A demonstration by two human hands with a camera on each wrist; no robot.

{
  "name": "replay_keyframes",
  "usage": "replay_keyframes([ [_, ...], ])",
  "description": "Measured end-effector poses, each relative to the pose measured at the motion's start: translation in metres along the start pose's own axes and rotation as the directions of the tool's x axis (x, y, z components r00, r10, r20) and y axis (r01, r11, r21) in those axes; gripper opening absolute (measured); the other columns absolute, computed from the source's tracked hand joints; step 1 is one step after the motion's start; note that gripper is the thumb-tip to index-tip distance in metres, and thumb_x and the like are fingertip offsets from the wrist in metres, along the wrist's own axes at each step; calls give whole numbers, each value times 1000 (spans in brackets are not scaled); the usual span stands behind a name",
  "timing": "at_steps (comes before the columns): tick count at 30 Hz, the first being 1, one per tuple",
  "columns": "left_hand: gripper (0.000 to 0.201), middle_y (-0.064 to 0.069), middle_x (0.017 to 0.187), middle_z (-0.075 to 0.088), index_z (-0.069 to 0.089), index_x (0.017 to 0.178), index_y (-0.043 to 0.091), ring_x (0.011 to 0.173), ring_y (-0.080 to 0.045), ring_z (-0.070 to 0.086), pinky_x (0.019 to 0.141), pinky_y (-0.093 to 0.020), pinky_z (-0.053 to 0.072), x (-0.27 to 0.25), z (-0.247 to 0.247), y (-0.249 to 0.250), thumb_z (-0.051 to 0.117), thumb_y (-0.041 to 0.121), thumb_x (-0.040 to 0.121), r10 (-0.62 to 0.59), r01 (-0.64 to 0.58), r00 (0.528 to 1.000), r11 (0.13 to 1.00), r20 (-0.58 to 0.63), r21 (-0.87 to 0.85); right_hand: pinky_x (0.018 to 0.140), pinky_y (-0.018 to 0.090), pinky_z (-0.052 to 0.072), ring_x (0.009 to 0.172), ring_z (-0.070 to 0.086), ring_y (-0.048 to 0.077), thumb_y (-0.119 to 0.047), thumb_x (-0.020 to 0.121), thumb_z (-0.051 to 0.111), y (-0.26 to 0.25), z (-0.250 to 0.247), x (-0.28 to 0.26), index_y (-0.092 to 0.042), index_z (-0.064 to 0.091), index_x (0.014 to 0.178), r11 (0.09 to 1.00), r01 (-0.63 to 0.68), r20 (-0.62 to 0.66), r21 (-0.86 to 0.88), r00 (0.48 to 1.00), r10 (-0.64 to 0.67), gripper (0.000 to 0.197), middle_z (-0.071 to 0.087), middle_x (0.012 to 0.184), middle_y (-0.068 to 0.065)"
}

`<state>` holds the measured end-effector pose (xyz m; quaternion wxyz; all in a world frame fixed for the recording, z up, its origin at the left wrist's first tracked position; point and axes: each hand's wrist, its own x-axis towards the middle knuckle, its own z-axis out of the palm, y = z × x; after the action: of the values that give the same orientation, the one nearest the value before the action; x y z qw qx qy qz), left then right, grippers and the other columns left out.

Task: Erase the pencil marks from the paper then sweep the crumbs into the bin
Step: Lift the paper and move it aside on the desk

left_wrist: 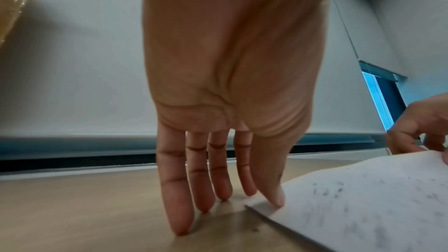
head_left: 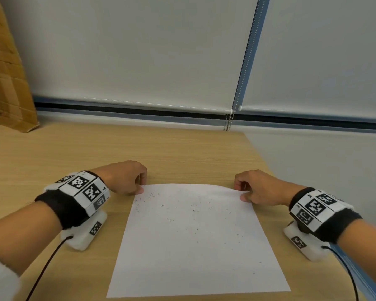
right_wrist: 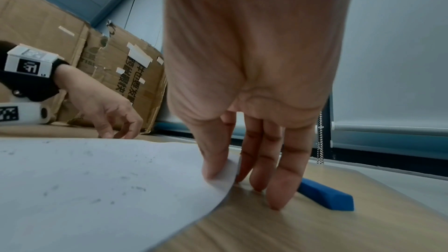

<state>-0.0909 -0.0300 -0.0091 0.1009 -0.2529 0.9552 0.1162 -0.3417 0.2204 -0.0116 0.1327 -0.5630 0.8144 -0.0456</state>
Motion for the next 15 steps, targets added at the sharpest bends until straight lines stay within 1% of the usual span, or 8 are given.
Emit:
replay_keyframes([
  [2,20,6,106,57,60,109,23,89,-10,56,74,-21,48,0,0,-5,66,28,91,-15,15,1000,998,1,-58,65,18,44,77,53,6,-16,86,66,0,-4,-3,-27,55,86,998,-2,-40,59,999,4,16,59,89,-8],
  [4,16,5,106,58,61,107,23,84,-11,59,66,-20,49,-3,-2,-10,65,28,92,-21,22,1000,990,12,-137,63,18,42,74,53,5,-14,87,65,-3,-10,-8,-30,54,84,995,9,-85,100,996,0,19,58,86,-8],
  [6,9,4,106,61,66,100,20,86,-16,63,65,-23,55,-9,-8,-15,65,25,92,-21,25,1000,970,18,-244,58,20,45,68,54,7,-12,88,64,-8,-18,-13,-28,55,83,989,17,-136,146,991,3,19,58,83,-5],
  [9,10,3,103,65,70,98,18,90,-20,64,66,-26,58,-25,-17,-21,62,22,94,-11,26,999,916,39,-400,57,34,58,64,60,19,-8,88,64,-15,-32,-21,-24,56,82,974,36,-213,222,977,12,19,58,82,1],
  [11,22,3,101,69,71,102,20,94,-21,64,67,-27,58,-36,-22,-20,55,33,95,-1,23,999,873,44,-488,58,44,58,65,63,26,-8,88,64,-18,-40,-25,-24,56,82,966,54,-257,251,966,12,19,59,85,2],
  [12,33,5,99,71,72,104,20,95,-21,65,69,-28,58,-43,-24,-19,49,41,94,3,19,999,838,40,-546,59,45,58,65,63,26,-8,88,64,-19,-43,-27,-25,56,82,965,62,-274,253,962,10,20,59,85,2],
  [14,53,6,99,73,73,105,19,95,-19,66,73,-32,59,-55,-28,-18,38,57,91,21,-19,1000,739,-6,-673,60,43,58,68,63,24,-9,88,65,-24,-49,-31,-26,55,84,963,84,-305,256,952,-1,20,59,85,1],
  [15,59,5,101,73,74,104,20,94,-18,67,73,-33,59,-61,-29,-18,37,64,92,39,-62,998,687,-48,-724,59,41,59,70,63,24,-9,88,65,-26,-53,-33,-26,55,85,960,97,-324,263,946,-7,19,59,86,1],
])
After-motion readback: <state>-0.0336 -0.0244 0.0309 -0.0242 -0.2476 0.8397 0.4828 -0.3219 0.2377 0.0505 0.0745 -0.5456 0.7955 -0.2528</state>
